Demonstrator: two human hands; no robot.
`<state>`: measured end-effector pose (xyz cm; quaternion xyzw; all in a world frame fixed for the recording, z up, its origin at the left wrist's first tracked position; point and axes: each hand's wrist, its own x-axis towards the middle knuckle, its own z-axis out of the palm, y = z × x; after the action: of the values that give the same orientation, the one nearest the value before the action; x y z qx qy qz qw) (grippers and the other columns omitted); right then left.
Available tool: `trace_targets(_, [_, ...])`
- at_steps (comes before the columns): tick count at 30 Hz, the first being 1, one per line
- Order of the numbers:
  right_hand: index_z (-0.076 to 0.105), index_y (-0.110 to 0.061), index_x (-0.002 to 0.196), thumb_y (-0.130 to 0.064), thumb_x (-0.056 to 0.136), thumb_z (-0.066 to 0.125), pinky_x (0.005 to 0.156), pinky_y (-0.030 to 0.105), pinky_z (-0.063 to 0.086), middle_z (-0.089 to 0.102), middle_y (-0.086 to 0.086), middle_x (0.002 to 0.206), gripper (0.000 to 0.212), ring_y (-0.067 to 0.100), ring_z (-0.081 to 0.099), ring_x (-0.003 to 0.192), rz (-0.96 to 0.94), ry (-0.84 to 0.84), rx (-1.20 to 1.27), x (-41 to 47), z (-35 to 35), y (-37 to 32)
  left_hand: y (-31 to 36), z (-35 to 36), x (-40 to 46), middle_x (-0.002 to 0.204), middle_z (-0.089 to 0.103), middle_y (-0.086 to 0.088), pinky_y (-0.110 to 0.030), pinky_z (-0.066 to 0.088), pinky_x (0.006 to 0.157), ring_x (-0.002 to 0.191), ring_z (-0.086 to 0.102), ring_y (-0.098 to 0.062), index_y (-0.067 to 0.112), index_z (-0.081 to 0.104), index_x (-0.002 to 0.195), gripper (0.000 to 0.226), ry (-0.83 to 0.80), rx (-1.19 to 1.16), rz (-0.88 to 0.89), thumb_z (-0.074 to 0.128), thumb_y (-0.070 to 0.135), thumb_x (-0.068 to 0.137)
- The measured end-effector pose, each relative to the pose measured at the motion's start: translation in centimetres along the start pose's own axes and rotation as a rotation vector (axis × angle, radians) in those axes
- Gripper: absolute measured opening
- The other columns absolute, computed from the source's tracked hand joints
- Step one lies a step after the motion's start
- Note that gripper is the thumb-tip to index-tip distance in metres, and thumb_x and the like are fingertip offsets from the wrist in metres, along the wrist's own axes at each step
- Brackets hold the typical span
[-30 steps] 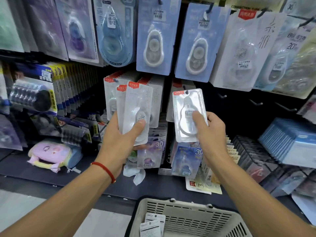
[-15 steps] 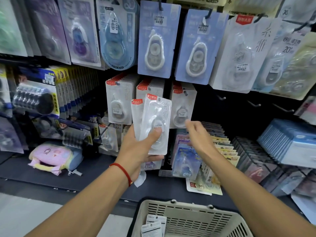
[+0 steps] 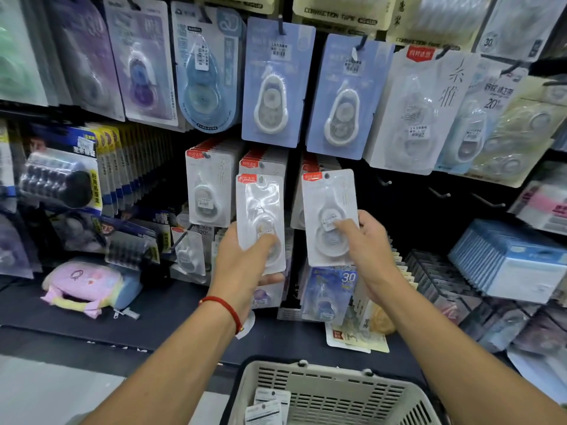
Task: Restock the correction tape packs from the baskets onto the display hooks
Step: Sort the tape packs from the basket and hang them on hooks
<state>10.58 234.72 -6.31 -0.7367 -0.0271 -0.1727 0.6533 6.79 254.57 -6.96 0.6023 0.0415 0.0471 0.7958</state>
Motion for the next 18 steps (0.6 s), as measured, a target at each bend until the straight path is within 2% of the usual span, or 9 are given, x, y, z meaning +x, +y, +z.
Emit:
trace_targets(2, [0.073,-0.023,0.103,-0.035,0.082,0.066,0.075,0.032,0.059,0.08,-0.005,0.099,0.025,0.016,0.076,0.091,0.006,0.012,0.003,0.2,0.1,-0.1,0.1,-0.2,-0.1,0.084,0.078,0.011,-0.077,0.052,0.083,0.06,0.076,-0.014,0.035,0.065,0.12,0.032,-0.006,0.005,0.018,0.065,0.017,0.094])
trace_targets(4, [0.074,-0.023,0.105,-0.032,0.09,0.068,0.079,0.035,0.059,0.08,-0.005,0.1,0.018,0.017,0.075,0.094,-0.001,0.033,0.005,0.3,0.3,0.0,0.2,-0.3,-0.3,0.089,0.078,0.008,-0.074,0.054,0.081,0.06,0.076,-0.013,0.035,0.066,0.119,0.032,-0.008,0.008,0.035,0.064,0.015,0.094])
trace_targets(7, [0.075,-0.023,0.106,-0.034,0.093,0.069,0.075,0.035,0.056,0.079,-0.007,0.096,0.017,0.013,0.074,0.087,-0.03,0.127,-0.006,0.3,1.1,0.4,0.1,-0.5,0.0,0.108,0.075,-0.003,-0.061,0.064,0.073,0.064,0.076,-0.011,0.033,0.067,0.117,0.031,0.02,-0.016,0.056,0.062,0.013,0.094])
trace_targets(10, [0.072,-0.027,0.109,-0.047,0.09,0.071,0.077,0.041,0.06,0.078,-0.011,0.095,0.028,0.012,0.074,0.089,-0.046,0.211,-0.116,0.7,1.7,0.8,0.1,-0.8,0.4,0.111,0.074,-0.002,-0.047,0.067,0.065,0.078,0.077,-0.017,0.034,0.067,0.116,0.032,0.044,-0.032,0.077,0.061,0.012,0.094])
trace_targets(11, [0.069,-0.026,0.116,-0.051,0.092,0.071,0.082,0.044,0.06,0.077,-0.01,0.101,0.035,0.014,0.074,0.095,-0.033,0.208,-0.191,1.0,1.6,1.0,0.0,-0.8,0.5,0.11,0.074,-0.001,-0.049,0.067,0.065,0.078,0.077,-0.017,0.035,0.066,0.114,0.031,0.043,-0.031,0.084,0.061,0.013,0.094])
trace_targets(14, [0.049,-0.018,0.147,-0.057,0.099,0.061,0.101,0.049,0.052,0.062,0.002,0.136,0.063,0.024,0.061,0.125,0.059,0.145,-0.505,1.5,1.1,2.0,-0.3,-0.6,0.5,0.103,0.071,0.007,-0.07,0.059,0.075,0.063,0.076,-0.01,0.035,0.059,0.11,0.026,0.016,-0.009,0.068,0.064,0.014,0.096])
trace_targets(16, [0.05,-0.02,0.144,-0.054,0.101,0.059,0.104,0.044,0.049,0.057,0.003,0.14,0.056,0.024,0.055,0.129,0.03,0.114,-0.586,1.4,1.1,2.6,-0.6,-0.4,0.4,0.103,0.07,0.009,-0.075,0.056,0.081,0.063,0.076,-0.008,0.032,0.055,0.11,0.024,-0.009,0.005,0.053,0.067,0.016,0.097])
trace_targets(18, [0.065,-0.027,0.124,-0.052,0.101,0.06,0.095,0.032,0.051,0.068,-0.007,0.123,0.034,0.015,0.064,0.119,-0.038,0.016,-0.45,0.9,1.2,2.1,-0.8,-0.1,0.4,0.11,0.073,0.002,-0.067,0.061,0.08,0.074,0.079,-0.012,0.03,0.058,0.113,0.025,-0.045,0.006,0.054,0.07,0.015,0.098])
